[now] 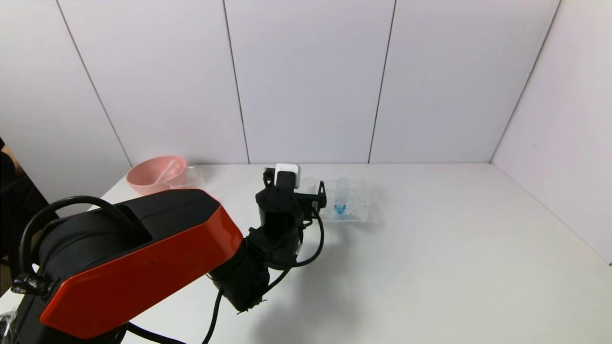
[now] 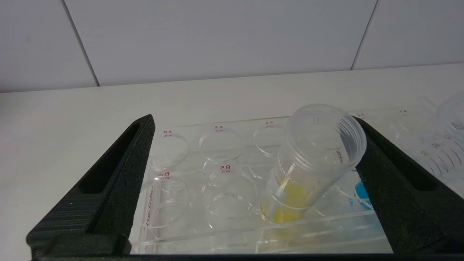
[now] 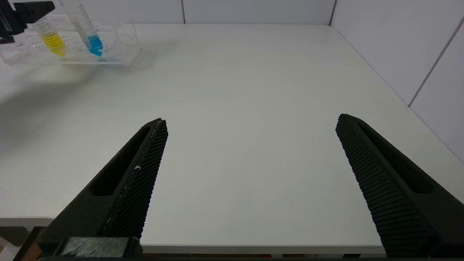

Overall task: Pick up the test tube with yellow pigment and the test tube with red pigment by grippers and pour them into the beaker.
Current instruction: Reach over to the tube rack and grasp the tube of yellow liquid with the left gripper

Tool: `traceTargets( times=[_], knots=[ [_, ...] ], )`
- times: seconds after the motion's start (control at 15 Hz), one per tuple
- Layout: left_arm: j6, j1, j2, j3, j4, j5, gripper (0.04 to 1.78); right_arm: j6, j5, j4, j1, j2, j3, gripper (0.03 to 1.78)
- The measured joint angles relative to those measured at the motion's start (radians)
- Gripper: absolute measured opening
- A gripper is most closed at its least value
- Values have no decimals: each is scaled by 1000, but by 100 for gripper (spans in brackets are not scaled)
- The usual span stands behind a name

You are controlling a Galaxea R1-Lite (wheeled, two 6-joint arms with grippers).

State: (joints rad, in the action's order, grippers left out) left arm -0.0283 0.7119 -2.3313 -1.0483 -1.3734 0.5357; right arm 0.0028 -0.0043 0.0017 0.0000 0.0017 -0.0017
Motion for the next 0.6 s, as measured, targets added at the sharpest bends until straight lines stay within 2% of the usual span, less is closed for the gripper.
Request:
traceTargets(
  times=[0.6],
  knots=[
    [9, 0, -8, -21, -1, -1, 178, 0, 0, 0, 0, 0, 0, 170]
  ],
)
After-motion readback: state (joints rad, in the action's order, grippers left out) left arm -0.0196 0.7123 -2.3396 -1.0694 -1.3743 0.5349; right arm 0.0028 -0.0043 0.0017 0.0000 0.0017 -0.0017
